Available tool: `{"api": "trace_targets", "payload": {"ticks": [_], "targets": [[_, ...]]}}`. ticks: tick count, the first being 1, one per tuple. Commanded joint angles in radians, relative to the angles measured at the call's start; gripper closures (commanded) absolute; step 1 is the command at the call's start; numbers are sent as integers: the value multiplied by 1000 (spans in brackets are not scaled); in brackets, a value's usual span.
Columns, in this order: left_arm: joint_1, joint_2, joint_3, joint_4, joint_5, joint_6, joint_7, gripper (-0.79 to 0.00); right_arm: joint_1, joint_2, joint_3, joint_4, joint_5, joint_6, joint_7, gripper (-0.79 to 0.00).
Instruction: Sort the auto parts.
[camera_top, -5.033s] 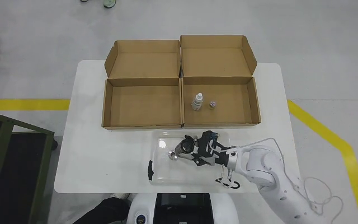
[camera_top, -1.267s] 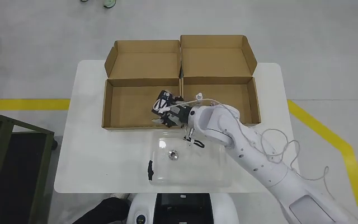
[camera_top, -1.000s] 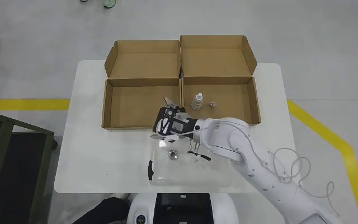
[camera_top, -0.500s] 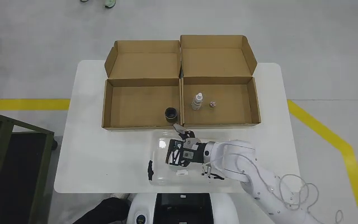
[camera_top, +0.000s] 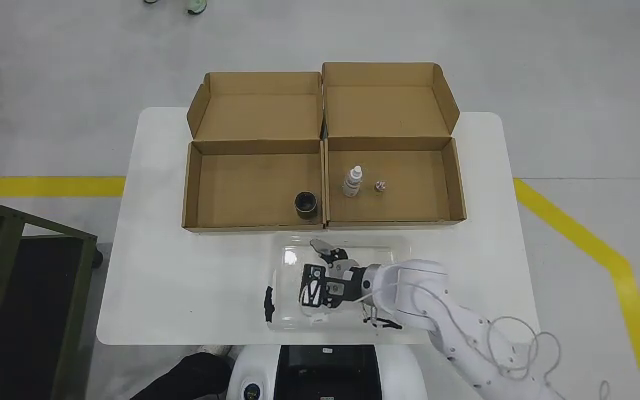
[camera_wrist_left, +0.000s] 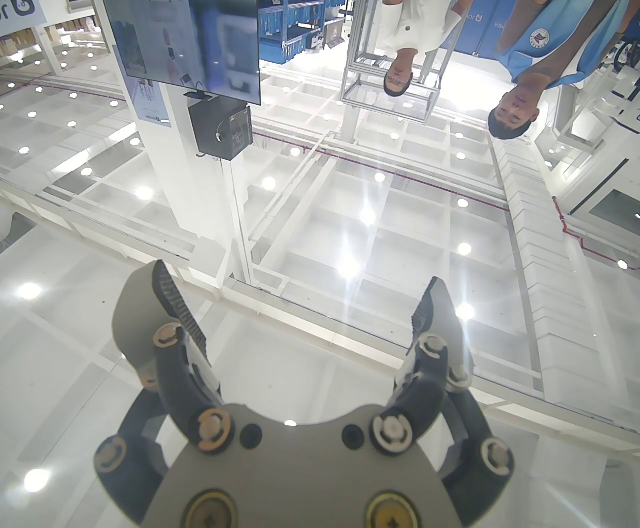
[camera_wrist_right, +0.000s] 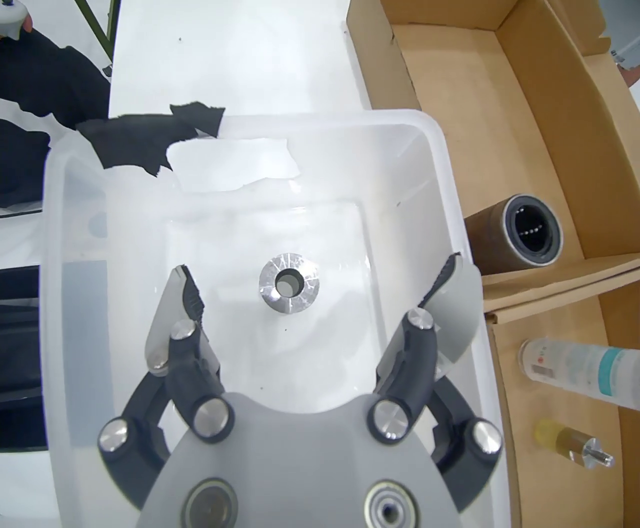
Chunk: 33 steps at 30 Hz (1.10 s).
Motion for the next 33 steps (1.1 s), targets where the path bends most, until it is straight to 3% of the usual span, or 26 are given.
{"api": "trace_targets", "payload": {"ticks": [1,11,17,21,24,26,27,33], "targets": [[0,0,0,0,0,0,0,-785,4,-1,-5,12,0,-2,2,-717],[0,0,0,0,0,0,0,-785,33,-13,-44,72,2,9,-2,-600],[0,0,0,0,0,0,0,-785,49,-20,-62,114,5,22,-8,-391],[0,0,0,0,0,0,0,-785,57,-22,-65,132,13,21,-11,-342],[0,0,0,0,0,0,0,-785,64,-24,-69,130,16,12,-12,-228],[0,0,0,0,0,0,0,-785,68,-24,-70,125,15,8,-10,-43],[0,0,0,0,0,0,0,-785,69,-25,-71,122,17,6,-10,0],[0,0,0,0,0,0,0,-785,64,-22,-66,58,39,-32,-17,0]]}}
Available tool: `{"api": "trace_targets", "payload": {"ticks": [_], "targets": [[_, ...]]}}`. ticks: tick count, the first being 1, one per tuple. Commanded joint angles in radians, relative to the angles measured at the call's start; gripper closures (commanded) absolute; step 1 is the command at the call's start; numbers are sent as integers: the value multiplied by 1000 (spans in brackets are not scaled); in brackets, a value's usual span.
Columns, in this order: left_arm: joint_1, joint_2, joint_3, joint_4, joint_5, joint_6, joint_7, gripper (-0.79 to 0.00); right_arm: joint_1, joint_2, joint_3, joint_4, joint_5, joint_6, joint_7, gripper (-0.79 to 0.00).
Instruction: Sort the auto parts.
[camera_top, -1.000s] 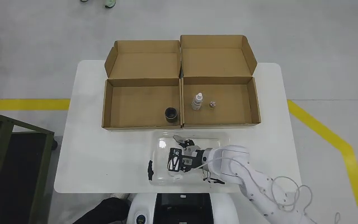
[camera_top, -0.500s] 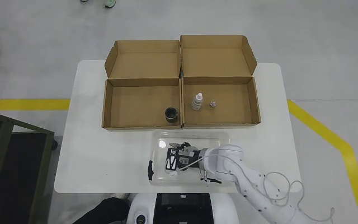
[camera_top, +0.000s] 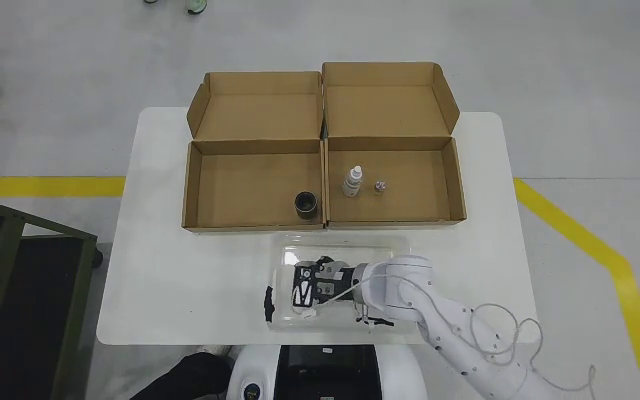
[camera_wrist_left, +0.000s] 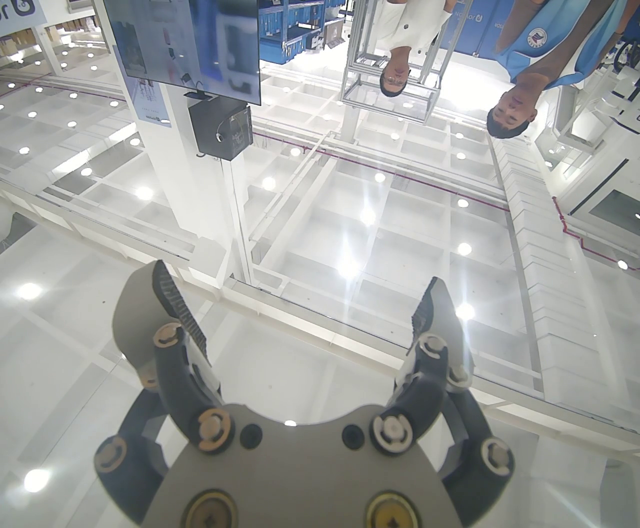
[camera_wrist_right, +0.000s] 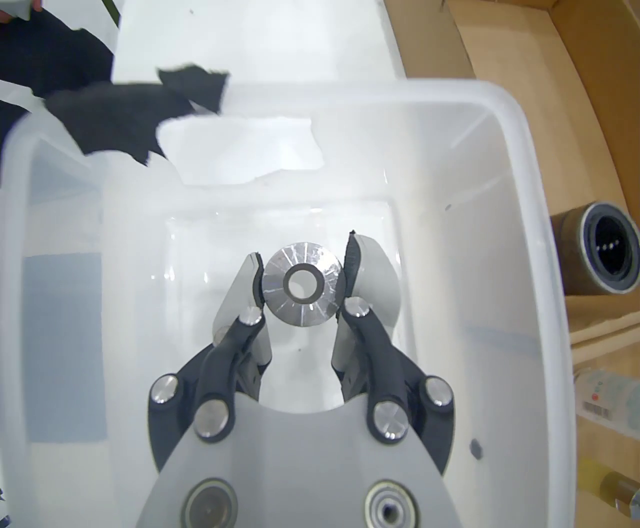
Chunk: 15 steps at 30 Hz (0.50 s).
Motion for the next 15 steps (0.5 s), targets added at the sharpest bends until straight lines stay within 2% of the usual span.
{"api": "trace_targets", "payload": {"ticks": [1,15], "targets": [[0,0,0,0,0,0,0,-785,-5,2,7,-28,14,-8,-3,0],[0,0,0,0,0,0,0,-785,-62,23,126,-194,166,-10,-91,0]]}}
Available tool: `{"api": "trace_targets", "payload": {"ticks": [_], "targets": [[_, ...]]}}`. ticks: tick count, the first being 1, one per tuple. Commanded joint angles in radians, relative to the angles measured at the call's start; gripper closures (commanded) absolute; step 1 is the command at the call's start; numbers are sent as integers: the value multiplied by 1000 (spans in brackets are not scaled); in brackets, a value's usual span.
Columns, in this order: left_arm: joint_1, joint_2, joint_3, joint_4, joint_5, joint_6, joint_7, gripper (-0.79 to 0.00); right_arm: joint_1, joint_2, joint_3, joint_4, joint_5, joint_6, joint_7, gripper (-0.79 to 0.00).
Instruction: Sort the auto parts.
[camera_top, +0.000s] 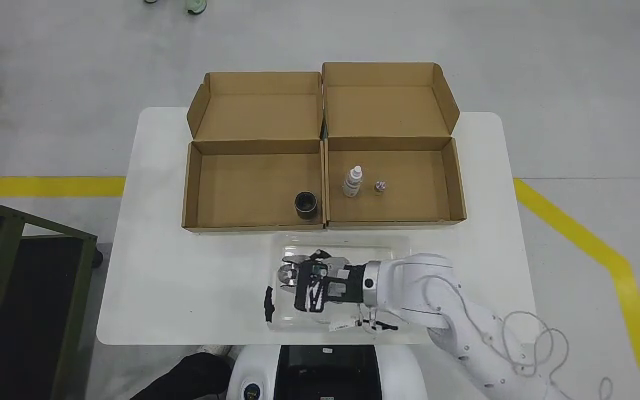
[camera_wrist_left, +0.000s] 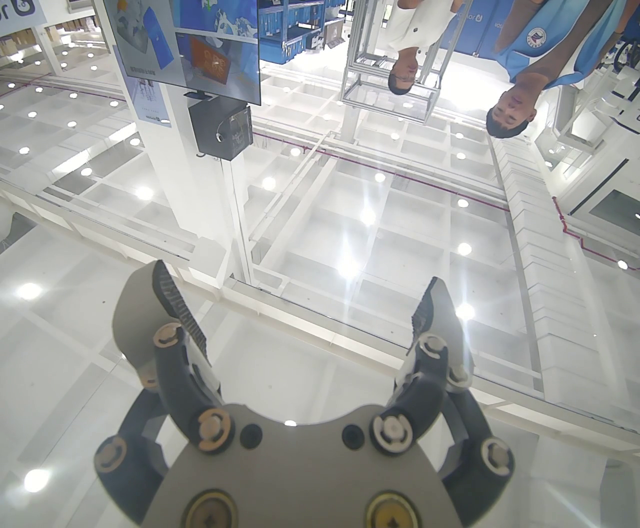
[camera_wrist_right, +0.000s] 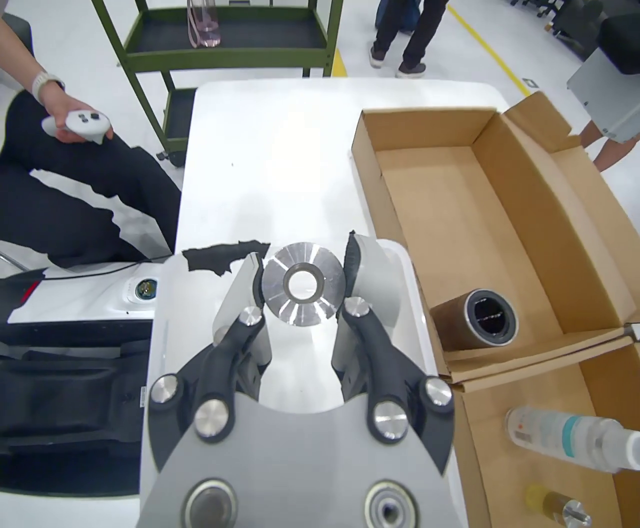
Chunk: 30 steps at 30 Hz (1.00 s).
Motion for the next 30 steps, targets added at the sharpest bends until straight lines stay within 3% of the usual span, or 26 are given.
{"api": "trace_targets", "payload": {"ticks": [1,14,30], "targets": [[0,0,0,0,0,0,0,-785,-6,3,22,-18,22,6,-19,0],[0,0,0,0,0,0,0,-785,28,10,167,-72,196,18,-182,0],[0,0,0,0,0,0,0,-785,-18,24,320,-52,347,8,-310,0]]}}
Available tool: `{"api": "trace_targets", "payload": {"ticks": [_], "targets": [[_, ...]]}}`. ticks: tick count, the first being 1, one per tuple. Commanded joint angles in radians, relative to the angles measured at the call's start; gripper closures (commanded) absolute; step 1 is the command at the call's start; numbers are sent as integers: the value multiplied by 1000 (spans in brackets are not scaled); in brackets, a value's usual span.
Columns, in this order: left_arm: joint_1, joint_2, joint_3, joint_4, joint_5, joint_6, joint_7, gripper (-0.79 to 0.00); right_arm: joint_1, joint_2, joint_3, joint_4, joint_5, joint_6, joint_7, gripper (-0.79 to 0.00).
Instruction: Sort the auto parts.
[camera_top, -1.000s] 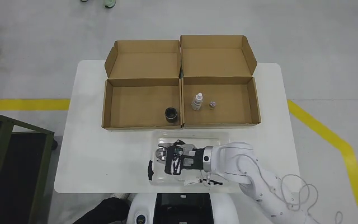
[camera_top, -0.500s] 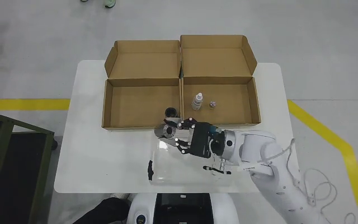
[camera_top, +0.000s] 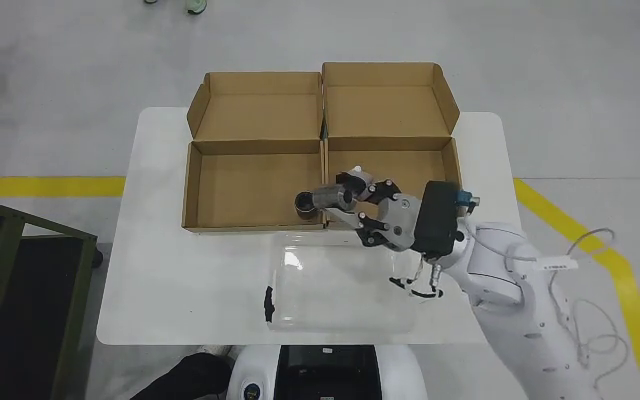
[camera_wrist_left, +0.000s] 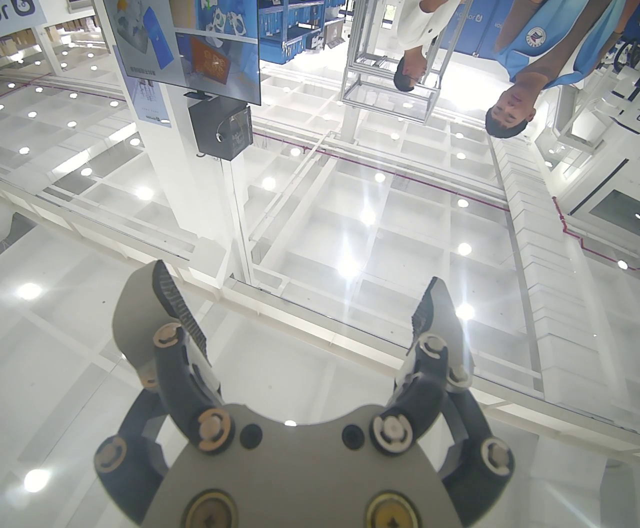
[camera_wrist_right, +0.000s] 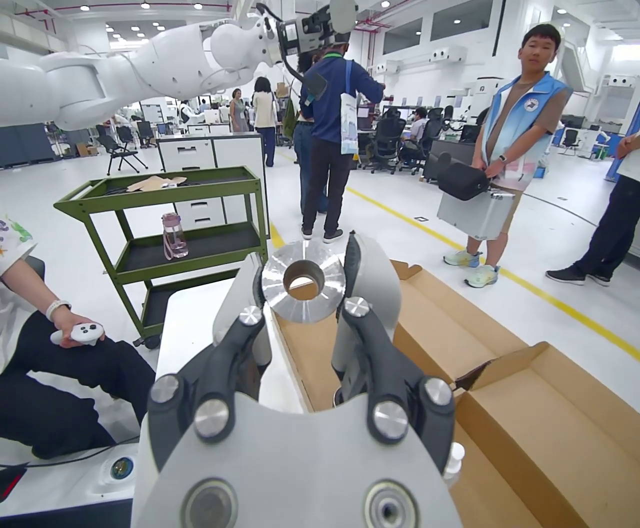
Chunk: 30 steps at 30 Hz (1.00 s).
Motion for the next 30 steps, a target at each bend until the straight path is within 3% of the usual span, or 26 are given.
{"api": "trace_targets", "payload": {"ticks": [1,15,30], "targets": [[0,0,0,0,0,0,0,-785,-3,1,8,2,10,-5,-8,0],[0,0,0,0,0,0,0,-785,1,2,7,31,2,-16,-32,0],[0,0,0,0,0,0,0,-785,192,-35,-202,192,-73,117,125,0]]}}
